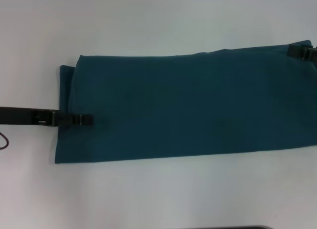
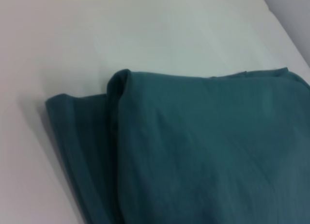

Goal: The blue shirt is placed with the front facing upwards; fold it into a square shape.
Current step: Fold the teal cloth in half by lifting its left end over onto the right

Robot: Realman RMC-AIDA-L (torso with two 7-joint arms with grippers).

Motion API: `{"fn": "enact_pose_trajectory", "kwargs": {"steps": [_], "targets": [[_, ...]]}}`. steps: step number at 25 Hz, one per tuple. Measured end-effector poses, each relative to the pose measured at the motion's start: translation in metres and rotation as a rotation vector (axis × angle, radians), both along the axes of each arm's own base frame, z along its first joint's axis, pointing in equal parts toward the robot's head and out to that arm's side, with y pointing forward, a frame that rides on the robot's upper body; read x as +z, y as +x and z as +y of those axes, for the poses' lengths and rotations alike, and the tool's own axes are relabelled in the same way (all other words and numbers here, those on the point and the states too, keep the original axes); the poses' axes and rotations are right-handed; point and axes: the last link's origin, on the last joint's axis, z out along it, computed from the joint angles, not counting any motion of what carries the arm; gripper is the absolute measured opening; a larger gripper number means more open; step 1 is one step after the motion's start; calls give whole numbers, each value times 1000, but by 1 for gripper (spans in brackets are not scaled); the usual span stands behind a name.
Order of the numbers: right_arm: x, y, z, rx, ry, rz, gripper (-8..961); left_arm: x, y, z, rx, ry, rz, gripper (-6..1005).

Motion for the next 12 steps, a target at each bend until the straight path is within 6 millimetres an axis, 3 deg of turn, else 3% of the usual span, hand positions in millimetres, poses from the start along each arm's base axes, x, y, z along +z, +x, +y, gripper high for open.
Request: {"fn": "enact_pose_trajectory", "kwargs": {"steps": [12], "targets": [[0,-1,0,-1,-4,7,883,-2,2,3,-12,-10,19,830]]}}
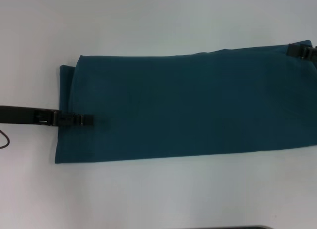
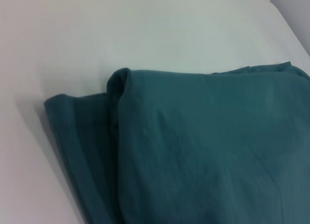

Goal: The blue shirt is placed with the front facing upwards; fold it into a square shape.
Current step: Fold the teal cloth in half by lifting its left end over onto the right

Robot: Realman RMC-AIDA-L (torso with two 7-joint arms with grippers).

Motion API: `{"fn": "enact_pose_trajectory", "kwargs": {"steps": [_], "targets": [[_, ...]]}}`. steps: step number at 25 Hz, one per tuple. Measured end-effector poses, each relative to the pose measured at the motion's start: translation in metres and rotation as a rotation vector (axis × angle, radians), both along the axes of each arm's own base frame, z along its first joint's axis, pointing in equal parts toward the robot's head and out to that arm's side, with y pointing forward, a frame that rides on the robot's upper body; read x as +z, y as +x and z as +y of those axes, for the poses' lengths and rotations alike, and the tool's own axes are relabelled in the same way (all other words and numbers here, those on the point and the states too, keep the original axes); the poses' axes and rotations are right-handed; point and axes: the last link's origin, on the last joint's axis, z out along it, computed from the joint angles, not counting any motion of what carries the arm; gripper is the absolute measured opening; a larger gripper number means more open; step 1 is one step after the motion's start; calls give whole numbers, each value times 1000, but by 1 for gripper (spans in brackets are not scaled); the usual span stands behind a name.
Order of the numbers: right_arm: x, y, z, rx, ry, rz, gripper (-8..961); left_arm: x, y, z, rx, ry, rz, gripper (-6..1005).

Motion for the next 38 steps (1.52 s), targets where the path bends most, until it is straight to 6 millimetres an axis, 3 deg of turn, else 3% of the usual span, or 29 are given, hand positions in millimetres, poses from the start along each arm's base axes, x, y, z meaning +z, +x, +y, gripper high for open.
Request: {"fn": "enact_pose_trajectory", "kwargs": {"steps": [13,38], "targets": [[1,-2,0,7,4,12,883,14,2,3,-20,16,17,830],[5,-2,2,-6,7,15,884,9,-2,-7,-22,-57,40,829]]}}
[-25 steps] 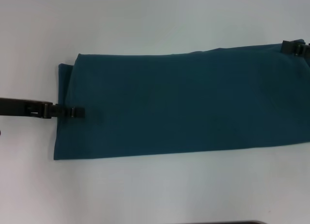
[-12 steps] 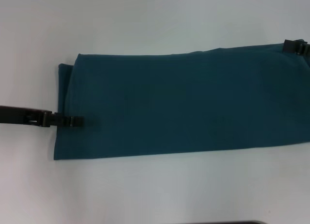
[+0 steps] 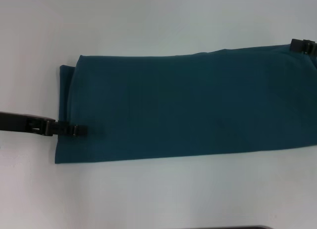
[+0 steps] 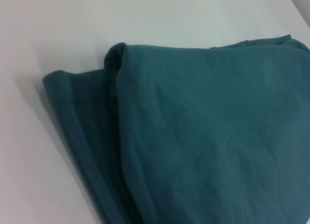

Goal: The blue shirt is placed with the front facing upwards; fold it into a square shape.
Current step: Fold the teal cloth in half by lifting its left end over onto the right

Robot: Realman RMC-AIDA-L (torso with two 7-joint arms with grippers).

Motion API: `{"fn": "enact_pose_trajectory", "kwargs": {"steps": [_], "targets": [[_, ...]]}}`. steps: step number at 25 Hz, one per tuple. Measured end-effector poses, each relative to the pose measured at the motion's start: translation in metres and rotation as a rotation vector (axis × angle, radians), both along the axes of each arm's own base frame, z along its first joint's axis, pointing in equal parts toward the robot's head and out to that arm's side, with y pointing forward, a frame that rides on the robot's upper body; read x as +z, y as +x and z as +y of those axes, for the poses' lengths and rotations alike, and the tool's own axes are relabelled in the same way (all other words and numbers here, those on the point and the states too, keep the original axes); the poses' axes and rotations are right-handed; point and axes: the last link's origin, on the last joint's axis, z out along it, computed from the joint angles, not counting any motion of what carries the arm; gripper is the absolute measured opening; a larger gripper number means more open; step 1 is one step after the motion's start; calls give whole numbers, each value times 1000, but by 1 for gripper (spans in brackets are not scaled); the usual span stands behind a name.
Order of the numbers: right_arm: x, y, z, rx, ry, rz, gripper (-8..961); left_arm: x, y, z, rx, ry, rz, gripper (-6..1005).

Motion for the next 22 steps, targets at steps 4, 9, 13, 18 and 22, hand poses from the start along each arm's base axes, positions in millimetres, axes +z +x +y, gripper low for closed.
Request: {"fn": "enact_pose_trajectory", "kwargs": {"steps": [4,9,13,18,22], "targets": [[0,0,0,-1,1,0,884,0,1,0,-3,-4,-2,825],[0,0,0,1,0,0,884,2,0,3,-6,13,10,825],[0,0,0,2,0,0,884,6,0,7,-12,36,26,824],[0,-1,1,4,0,1,882,11,2,10,-21,48,32,824],[1,-1,2,4,0,1,882,10,8,8,-38,17,11,824]]}}
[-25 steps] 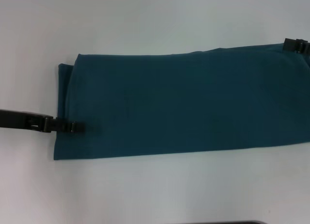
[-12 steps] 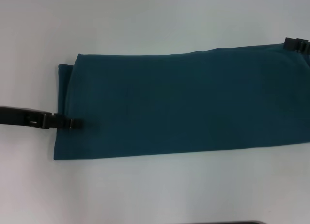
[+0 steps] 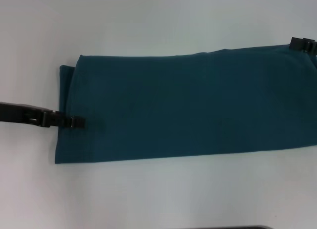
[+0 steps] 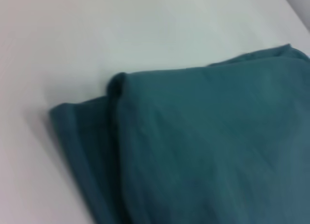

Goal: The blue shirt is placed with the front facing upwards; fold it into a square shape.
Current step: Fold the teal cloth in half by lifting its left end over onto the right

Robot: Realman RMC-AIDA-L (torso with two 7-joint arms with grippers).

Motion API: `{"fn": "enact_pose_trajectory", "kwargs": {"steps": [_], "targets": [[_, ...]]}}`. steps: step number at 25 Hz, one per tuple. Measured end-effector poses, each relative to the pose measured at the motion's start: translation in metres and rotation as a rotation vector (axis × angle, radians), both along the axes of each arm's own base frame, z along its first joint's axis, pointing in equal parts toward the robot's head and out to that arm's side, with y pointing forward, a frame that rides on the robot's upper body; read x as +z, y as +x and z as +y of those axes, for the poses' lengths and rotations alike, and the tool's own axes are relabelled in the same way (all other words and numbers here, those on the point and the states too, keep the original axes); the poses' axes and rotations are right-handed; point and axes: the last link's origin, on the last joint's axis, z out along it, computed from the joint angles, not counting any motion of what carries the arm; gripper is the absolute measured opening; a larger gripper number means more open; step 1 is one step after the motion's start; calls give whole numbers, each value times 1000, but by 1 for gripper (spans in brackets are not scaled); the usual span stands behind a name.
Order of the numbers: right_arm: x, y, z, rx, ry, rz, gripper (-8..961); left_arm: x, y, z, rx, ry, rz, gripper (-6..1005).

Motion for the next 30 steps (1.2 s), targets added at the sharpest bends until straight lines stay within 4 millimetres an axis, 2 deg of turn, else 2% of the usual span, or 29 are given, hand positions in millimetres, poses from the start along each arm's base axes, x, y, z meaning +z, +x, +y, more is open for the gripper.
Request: {"fn": "enact_pose_trajectory", "kwargs": {"steps": [6,18,30], "targets": [[1,0,0,-2,0,0,882,-7,6,-5,-18,-43,-17,824],[1,0,0,-7,-2,4,883,-18,4,-4,-26,-51,3,825],[1,-1,1,-5,-3,5,884,-20,3,-3,-24,-46,11,825]]}}
